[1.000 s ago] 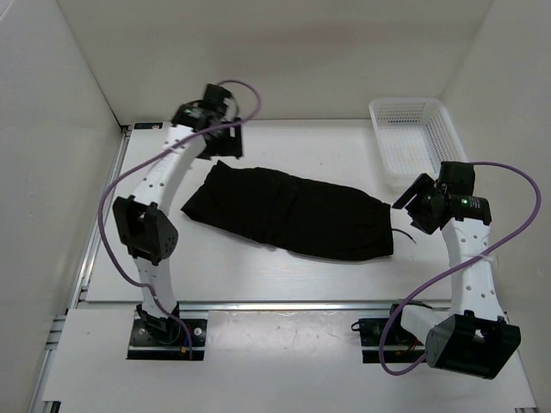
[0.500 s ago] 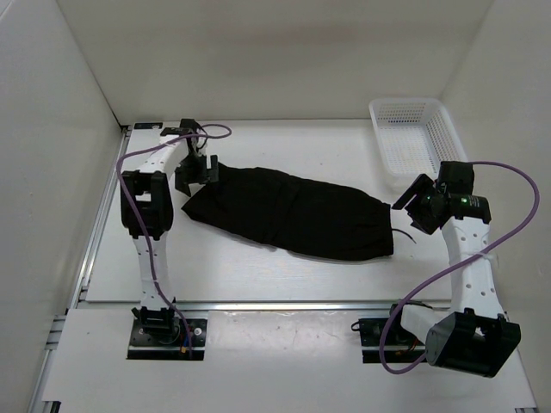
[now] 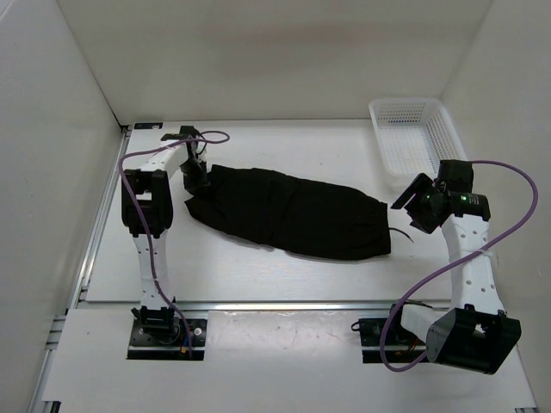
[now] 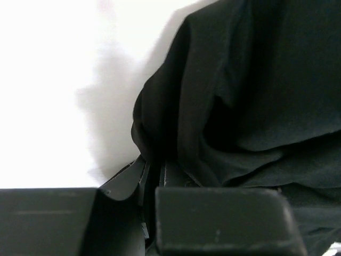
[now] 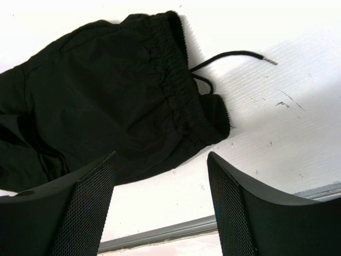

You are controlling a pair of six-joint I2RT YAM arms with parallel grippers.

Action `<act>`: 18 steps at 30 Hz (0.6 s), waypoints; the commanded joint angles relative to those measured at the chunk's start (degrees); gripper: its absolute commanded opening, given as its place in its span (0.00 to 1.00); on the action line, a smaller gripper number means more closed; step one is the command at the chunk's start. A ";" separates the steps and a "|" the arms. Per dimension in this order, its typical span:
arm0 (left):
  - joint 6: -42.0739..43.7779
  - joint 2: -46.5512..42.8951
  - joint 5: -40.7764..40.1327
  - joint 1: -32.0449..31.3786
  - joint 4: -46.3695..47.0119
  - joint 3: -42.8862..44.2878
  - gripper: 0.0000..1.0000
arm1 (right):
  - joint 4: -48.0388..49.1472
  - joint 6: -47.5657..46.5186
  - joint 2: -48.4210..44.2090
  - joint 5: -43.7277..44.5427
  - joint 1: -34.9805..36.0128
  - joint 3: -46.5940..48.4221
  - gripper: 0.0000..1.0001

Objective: Fold and stack the trousers
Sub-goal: Fold the trousers

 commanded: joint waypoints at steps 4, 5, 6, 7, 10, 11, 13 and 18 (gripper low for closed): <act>-5.47 -11.95 -12.80 5.96 -2.31 5.08 0.10 | 0.28 -0.99 -0.49 -0.64 -0.17 2.25 0.73; -5.47 -13.01 -13.77 5.96 -4.23 6.76 0.10 | 0.28 -0.99 -0.49 -0.64 -0.17 2.25 0.73; -5.47 -14.50 -14.47 5.96 -5.47 8.60 0.10 | 0.28 -0.99 -0.49 -0.64 -0.17 2.25 0.73; -5.47 -15.12 -15.87 5.96 -6.53 10.45 0.10 | 0.28 -0.99 -1.01 -0.64 -0.17 2.25 0.73; -6.17 -16.88 -18.17 2.11 -10.66 17.13 0.10 | 0.28 -0.99 -1.02 -1.17 -0.17 1.72 0.73; -7.57 -16.89 -18.69 -0.25 -11.45 19.06 0.10 | 0.28 -0.99 -1.02 -1.17 -0.17 1.72 0.73; -9.07 -18.90 -18.70 -3.07 -12.07 19.77 0.10 | 0.28 -0.99 -1.02 -1.17 -0.17 1.20 0.73; -15.66 -22.16 -20.80 -14.06 -12.07 19.78 0.10 | 0.28 -0.99 -2.59 -1.78 -0.17 1.19 0.73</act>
